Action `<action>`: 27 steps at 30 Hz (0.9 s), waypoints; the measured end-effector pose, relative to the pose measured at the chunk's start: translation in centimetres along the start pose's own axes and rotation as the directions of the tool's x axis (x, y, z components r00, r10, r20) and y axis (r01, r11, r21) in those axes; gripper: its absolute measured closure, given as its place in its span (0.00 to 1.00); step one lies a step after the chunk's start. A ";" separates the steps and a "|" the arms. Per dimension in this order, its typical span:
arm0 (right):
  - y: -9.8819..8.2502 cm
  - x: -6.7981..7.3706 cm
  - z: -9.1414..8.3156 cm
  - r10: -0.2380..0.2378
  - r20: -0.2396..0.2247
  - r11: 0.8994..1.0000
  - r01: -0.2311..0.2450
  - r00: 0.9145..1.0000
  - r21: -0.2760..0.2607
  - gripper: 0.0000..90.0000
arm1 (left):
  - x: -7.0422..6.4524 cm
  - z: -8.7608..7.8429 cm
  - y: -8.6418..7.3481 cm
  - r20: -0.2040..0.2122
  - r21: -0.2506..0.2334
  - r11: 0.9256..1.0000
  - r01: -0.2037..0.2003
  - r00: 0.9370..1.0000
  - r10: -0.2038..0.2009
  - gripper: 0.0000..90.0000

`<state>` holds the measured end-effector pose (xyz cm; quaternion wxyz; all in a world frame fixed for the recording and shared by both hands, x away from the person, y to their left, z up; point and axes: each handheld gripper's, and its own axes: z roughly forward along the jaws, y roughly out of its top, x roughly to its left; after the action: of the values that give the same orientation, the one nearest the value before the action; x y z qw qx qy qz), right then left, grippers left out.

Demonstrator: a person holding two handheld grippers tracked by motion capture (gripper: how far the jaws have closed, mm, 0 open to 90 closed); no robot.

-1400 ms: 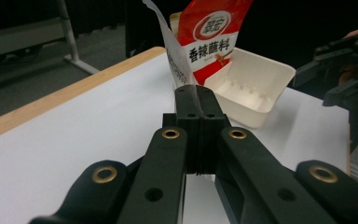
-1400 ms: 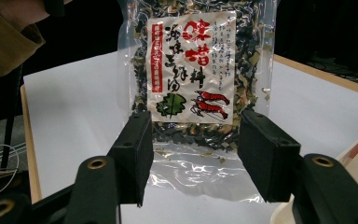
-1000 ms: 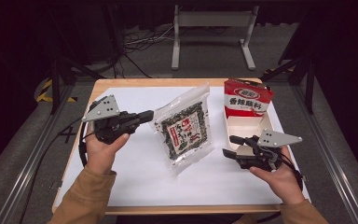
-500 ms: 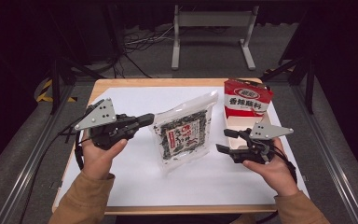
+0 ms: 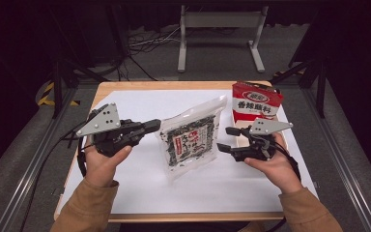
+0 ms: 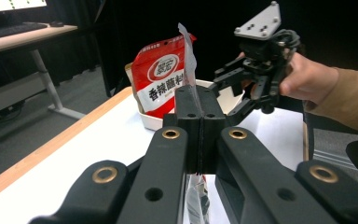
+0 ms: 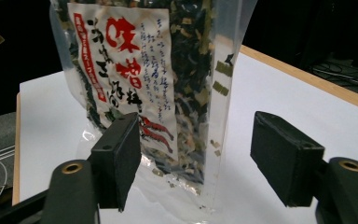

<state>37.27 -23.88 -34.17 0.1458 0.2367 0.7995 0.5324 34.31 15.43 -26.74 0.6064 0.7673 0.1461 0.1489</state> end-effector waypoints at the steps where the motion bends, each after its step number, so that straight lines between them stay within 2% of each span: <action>1: 0.1 -0.1 0.2 0.001 0.000 1.000 -0.001 1.000 0.000 0.36 | -0.1 0.0 0.0 0.003 0.000 1.000 -0.003 1.000 0.003 1.00; 3: 0.4 -0.5 0.9 0.006 -0.007 1.000 -0.006 1.000 -0.001 0.34 | -0.1 0.0 0.1 0.007 0.000 1.000 -0.014 1.000 0.014 1.00; 9: 0.9 -0.7 1.9 0.007 -0.030 1.000 -0.007 1.000 -0.016 0.31 | -0.2 0.1 0.1 0.013 -0.005 1.000 -0.006 1.000 0.006 1.00; 18: 1.8 -0.7 3.7 -0.029 -0.085 0.999 0.027 0.996 -0.017 0.29 | -0.3 0.1 0.1 0.022 -0.008 1.000 -0.006 1.000 0.006 1.00; 19: 1.9 -0.7 3.9 -0.031 -0.094 0.999 0.029 0.995 -0.015 0.29 | -0.3 0.1 0.1 0.024 -0.009 1.000 -0.007 1.000 0.007 1.00; 23: 1.9 -0.6 4.7 -0.084 -0.139 0.996 0.085 0.987 0.001 0.32 | -0.2 0.1 0.1 0.030 -0.010 1.000 -0.012 0.999 0.012 1.00; 27: 1.9 -0.5 5.3 -0.097 -0.178 0.995 0.100 0.979 0.005 0.36 | -0.2 0.1 0.0 0.032 -0.009 1.000 -0.001 0.999 0.001 1.00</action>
<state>40.71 -19.41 -34.53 0.0985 0.1495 0.8238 0.5379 34.20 15.26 -26.75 0.6121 0.7668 0.1353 0.1378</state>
